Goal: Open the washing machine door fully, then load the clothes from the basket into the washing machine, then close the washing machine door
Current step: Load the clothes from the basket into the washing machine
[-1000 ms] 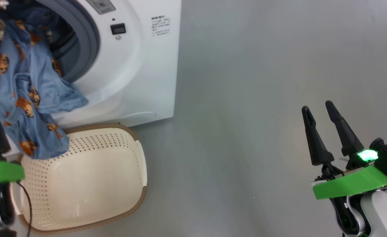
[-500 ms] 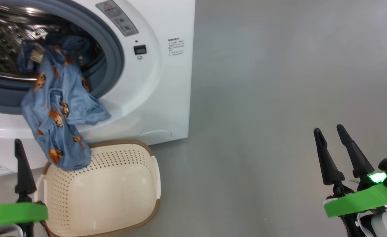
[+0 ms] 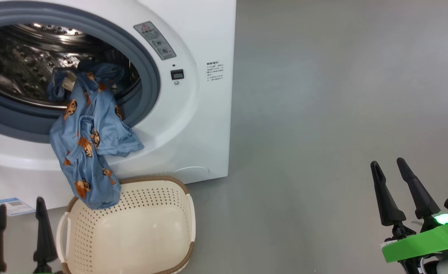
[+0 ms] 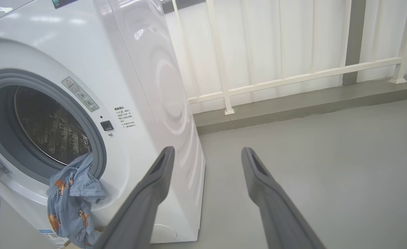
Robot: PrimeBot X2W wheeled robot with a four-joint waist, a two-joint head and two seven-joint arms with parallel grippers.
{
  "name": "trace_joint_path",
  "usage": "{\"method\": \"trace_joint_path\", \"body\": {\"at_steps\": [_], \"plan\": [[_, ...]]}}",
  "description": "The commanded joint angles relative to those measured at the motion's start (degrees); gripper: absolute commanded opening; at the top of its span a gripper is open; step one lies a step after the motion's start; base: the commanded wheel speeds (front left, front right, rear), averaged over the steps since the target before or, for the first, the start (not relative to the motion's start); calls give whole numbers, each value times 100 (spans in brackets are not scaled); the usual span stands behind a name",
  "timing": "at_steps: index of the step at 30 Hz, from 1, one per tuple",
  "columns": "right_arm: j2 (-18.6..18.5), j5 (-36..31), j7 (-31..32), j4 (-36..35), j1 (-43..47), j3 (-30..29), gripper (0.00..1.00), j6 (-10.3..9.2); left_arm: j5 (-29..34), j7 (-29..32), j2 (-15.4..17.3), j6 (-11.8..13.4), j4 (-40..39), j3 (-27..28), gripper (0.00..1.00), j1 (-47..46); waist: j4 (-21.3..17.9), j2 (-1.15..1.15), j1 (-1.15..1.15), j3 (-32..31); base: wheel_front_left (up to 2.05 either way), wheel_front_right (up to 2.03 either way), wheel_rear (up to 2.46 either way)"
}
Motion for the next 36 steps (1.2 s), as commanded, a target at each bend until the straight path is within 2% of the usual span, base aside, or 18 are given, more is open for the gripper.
{"method": "trace_joint_path", "body": {"at_steps": [1,21,28,36], "plan": [[-140,41,-46,-143,68,32,100,31,-33,-33,79,-12,-244,157,100,68,8,0,0,-60,0,0,0],[-173,33,-46,-236,182,-61,100,31,-95,-33,55,-12,-695,151,100,517,75,0,0,-6,0,0,0],[-122,18,-46,-276,82,-23,100,31,-364,-33,104,-12,-273,-38,100,292,34,0,0,243,0,0,0],[19,-46,-46,-331,-206,49,100,31,-666,-33,459,-12,629,-540,100,-473,-87,0,0,867,0,0,0]]}}
